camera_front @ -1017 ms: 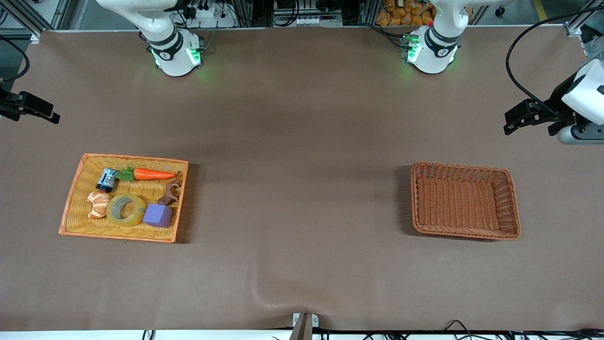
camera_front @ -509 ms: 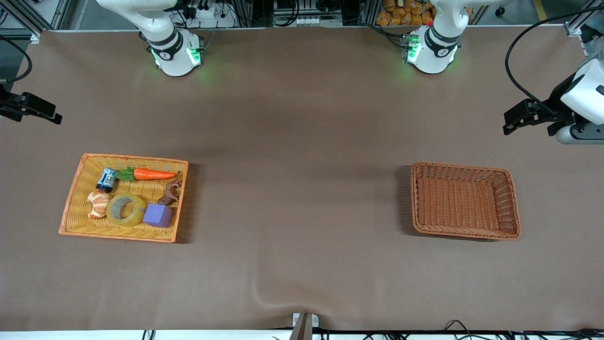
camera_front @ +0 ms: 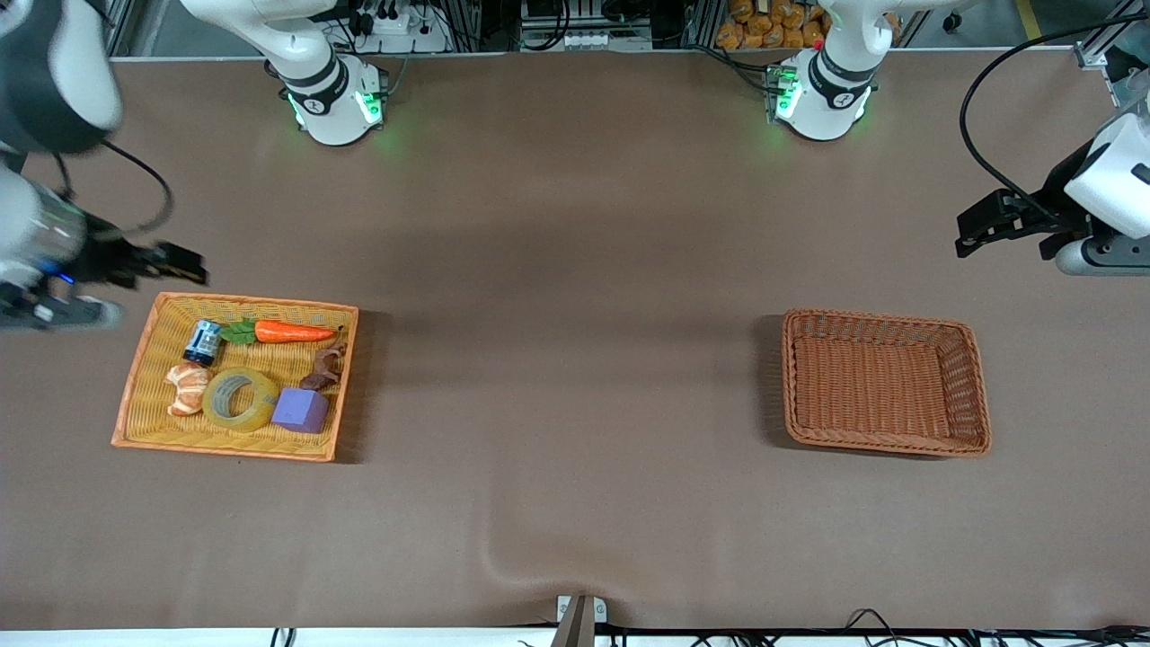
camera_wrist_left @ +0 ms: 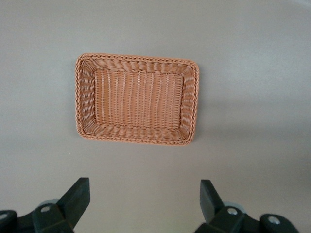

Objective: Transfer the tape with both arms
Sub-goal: 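Lower the right gripper onto the tape roll in the yellow tray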

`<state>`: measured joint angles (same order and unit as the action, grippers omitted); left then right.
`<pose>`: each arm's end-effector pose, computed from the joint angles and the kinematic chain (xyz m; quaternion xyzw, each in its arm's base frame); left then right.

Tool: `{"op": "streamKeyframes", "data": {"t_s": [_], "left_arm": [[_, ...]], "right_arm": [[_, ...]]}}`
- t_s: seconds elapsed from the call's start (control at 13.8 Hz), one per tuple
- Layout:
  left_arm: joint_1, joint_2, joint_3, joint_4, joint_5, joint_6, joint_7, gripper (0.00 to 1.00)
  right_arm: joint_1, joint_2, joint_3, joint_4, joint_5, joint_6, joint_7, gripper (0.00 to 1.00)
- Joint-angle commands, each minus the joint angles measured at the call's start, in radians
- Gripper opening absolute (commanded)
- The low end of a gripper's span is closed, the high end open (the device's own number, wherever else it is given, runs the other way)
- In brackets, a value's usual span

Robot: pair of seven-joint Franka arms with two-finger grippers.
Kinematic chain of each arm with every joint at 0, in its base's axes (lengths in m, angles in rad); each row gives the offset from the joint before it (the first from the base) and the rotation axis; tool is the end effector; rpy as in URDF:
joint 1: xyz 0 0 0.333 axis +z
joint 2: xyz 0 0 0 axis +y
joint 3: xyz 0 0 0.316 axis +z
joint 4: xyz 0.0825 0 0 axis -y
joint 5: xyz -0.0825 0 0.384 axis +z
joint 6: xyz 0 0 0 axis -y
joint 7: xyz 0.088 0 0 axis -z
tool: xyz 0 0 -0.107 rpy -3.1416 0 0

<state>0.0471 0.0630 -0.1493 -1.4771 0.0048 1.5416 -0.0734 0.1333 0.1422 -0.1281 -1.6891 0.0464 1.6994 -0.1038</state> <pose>0.5688 -0.0548 0.6309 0.9999 -0.0142 0.0009 0.0024 0.5917 0.0112 0.4980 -0.9965 -0.0499 0.0645 0.0169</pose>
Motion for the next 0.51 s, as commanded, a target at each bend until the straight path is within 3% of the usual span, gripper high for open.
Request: {"op": "streamKeyframes", "data": {"t_s": [0.0, 0.22, 0.44], "left_arm": [[-0.001, 0.0, 0.002, 0.012, -0.019, 0.005, 0.015, 1.0], [-0.001, -0.011, 0.002, 0.015, -0.028, 0.003, 0.009, 1.0], [-0.003, -0.015, -0.007, 0.014, -0.031, 0.003, 0.011, 1.0]], "right_arm": [[0.005, 0.034, -0.007, -0.165, 0.032, 0.242, -0.141, 1.0], [-0.018, 0.161, -0.008, -0.233, 0.026, 0.481, -0.336, 1.0], [-0.076, 0.246, -0.007, -0.253, 0.027, 0.549, -0.476, 1.0]]}}
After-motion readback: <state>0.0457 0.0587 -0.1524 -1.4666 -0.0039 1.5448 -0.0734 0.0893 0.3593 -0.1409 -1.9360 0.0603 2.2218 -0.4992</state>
